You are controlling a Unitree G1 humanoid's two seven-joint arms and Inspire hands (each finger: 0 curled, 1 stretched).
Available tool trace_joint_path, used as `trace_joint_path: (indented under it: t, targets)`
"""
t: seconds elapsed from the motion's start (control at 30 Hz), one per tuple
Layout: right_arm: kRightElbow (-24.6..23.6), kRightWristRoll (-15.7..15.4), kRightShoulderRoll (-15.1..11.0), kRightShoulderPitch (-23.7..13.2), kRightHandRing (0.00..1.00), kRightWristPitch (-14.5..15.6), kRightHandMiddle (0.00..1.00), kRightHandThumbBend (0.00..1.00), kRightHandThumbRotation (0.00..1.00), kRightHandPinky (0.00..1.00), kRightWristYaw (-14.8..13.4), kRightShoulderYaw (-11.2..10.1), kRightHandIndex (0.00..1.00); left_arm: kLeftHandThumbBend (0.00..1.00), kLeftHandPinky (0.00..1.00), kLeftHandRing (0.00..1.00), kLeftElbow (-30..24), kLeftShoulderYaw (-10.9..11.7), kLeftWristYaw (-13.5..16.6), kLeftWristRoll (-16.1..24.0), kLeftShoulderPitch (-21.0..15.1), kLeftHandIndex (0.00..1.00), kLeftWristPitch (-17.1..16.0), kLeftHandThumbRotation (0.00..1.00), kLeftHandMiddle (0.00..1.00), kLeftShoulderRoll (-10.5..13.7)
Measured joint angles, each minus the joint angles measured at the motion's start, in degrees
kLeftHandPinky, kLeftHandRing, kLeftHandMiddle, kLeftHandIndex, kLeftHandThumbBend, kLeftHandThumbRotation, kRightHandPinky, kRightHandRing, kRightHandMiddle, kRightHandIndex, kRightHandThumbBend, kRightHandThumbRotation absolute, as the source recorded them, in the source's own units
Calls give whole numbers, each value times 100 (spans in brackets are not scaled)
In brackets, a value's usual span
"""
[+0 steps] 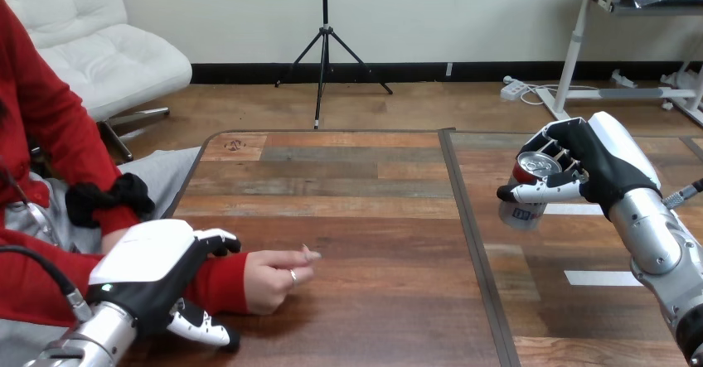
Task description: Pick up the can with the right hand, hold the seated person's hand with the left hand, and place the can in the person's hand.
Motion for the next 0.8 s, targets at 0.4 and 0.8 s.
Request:
trace_joint_path:
  t: [0.4,0.8]
  targets:
    - [0,0,-6,0,42,-63,46,72,0,38,0,0,48,95,66,72,109,-168,129,102,-213,73,20,10,74,11]
    - [0,0,-6,0,42,-137,46,72,0,38,-3,0,48,93,56,66,280,-277,142,58,-424,68,45,3,70,6]
